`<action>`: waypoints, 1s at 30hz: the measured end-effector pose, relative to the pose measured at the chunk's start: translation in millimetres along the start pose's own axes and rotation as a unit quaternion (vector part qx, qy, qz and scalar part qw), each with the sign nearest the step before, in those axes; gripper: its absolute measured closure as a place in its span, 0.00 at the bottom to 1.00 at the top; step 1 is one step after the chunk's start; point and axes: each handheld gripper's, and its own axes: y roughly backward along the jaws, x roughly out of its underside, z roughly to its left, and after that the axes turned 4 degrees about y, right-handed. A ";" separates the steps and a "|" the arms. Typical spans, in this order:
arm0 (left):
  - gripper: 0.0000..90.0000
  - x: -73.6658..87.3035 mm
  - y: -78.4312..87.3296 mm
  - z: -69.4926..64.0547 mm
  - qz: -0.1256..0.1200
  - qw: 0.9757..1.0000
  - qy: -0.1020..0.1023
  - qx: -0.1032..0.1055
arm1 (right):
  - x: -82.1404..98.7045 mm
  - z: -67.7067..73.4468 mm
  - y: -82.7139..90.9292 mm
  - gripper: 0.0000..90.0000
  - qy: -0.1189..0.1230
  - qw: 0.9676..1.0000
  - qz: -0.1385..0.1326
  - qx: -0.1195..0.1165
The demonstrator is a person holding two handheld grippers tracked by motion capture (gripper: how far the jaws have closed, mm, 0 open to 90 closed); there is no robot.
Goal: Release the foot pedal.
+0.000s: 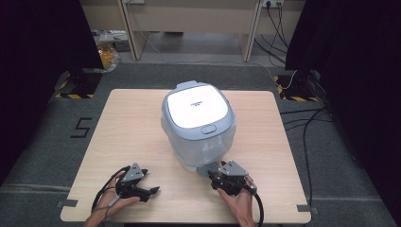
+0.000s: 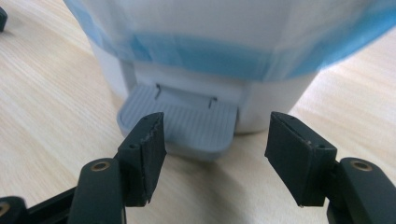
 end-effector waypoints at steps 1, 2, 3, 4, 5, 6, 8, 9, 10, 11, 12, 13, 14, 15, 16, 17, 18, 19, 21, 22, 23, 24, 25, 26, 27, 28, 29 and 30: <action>0.17 0.0 0.0 0.0 0.000 1.000 0.000 0.000 | 1.5 -0.7 -0.1 0.41 -0.002 1.000 0.003 -0.002; 0.17 0.0 0.0 0.0 0.000 1.000 0.000 0.000 | 2.9 -1.2 0.0 0.41 -0.003 1.000 0.004 -0.002; 0.17 0.0 0.0 0.1 0.000 1.000 0.000 0.000 | 3.9 -1.8 0.4 0.41 -0.006 1.000 0.003 -0.003; 0.17 0.0 0.1 0.1 0.000 1.000 0.000 0.000 | 4.4 -2.3 1.5 0.41 -0.008 1.000 0.002 -0.004; 0.17 0.0 0.0 0.1 0.000 1.000 0.000 0.000 | 4.9 -3.1 3.3 0.41 -0.011 1.000 0.002 -0.007; 0.17 0.0 0.1 0.1 0.001 1.000 0.000 0.000 | 5.2 -3.5 4.8 0.41 -0.012 1.000 0.003 -0.008; 0.17 0.0 0.1 0.1 0.000 1.000 0.000 0.000 | 5.7 -4.9 7.5 0.41 -0.011 1.000 0.000 -0.007; 0.17 0.0 0.1 0.1 0.000 1.000 0.000 0.000 | 6.0 -5.9 9.2 0.41 -0.013 1.000 0.000 -0.007; 0.17 0.0 0.1 0.1 0.001 1.000 -0.001 0.000 | 6.3 -6.6 10.2 0.41 -0.016 1.000 -0.001 -0.006; 0.17 0.0 0.1 0.1 0.001 1.000 0.000 0.000 | 7.0 -8.0 11.6 0.41 -0.017 1.000 -0.003 -0.005; 0.17 0.0 0.1 0.1 0.000 1.000 0.000 0.000 | 7.7 -9.7 13.1 0.40 -0.017 1.000 -0.003 -0.004; 0.17 0.0 0.1 0.1 0.000 1.000 0.000 0.000 | 8.7 -10.9 14.4 0.40 -0.019 1.000 -0.003 -0.001; 0.17 0.0 0.1 0.1 0.000 1.000 0.000 0.000 | 9.8 -12.5 15.9 0.39 -0.021 1.000 -0.003 0.000; 0.17 0.0 0.1 0.1 0.000 1.000 0.000 0.000 | 11.2 -14.5 17.2 0.38 -0.021 1.000 -0.005 0.000; 0.17 0.0 0.1 0.1 0.000 1.000 0.000 0.000 | 12.8 -16.0 18.8 0.38 -0.025 1.000 -0.006 -0.001; 0.17 0.0 0.1 0.1 0.000 1.000 0.000 0.000 | 14.6 -17.4 20.5 0.37 -0.031 1.000 -0.006 -0.002; 0.17 0.0 0.0 0.0 0.000 1.000 0.000 0.000 | 16.7 -19.1 22.2 0.35 -0.035 0.999 -0.006 0.000; 0.17 0.0 0.1 0.1 0.001 1.000 -0.001 0.000 | 18.9 -20.6 23.7 0.34 -0.038 0.999 -0.007 0.001; 0.17 0.0 0.1 0.1 0.001 1.000 -0.001 0.000 | 23.4 -23.9 27.0 0.31 -0.045 0.999 -0.007 0.003; 0.17 0.0 0.0 0.0 0.000 1.000 0.000 0.000 | 25.8 -24.9 28.8 0.29 -0.051 0.999 -0.005 0.005; 0.17 0.0 0.0 0.0 0.000 1.000 0.000 0.000 | 28.1 -26.0 29.9 0.26 -0.054 0.998 -0.002 0.009; 0.17 0.0 0.1 0.0 0.000 1.000 0.000 0.000 | 30.3 -27.1 31.5 0.24 -0.057 0.998 0.004 0.011; 0.17 0.0 0.1 0.1 0.001 1.000 -0.001 0.000 | 33.3 -28.4 32.7 0.24 -0.061 0.998 0.004 0.012; 0.17 0.0 0.1 0.0 0.000 1.000 0.000 0.000 | 35.2 -29.1 34.3 0.24 -0.064 0.998 0.006 0.013; 0.17 0.0 0.1 0.0 0.000 1.000 0.000 0.000 | 36.9 -30.2 35.5 0.24 -0.066 0.998 0.007 0.015; 0.17 0.0 0.1 0.0 0.000 1.000 0.000 0.000 | 37.9 -31.1 36.6 0.23 -0.066 0.998 0.008 0.015; 0.17 0.0 0.1 0.0 0.001 1.000 -0.001 0.000 | 38.9 -31.6 37.9 0.23 -0.071 0.997 0.007 0.017; 0.17 0.0 0.1 0.0 0.000 1.000 0.000 0.000 | 39.8 -32.8 39.5 0.23 -0.070 0.997 0.006 0.018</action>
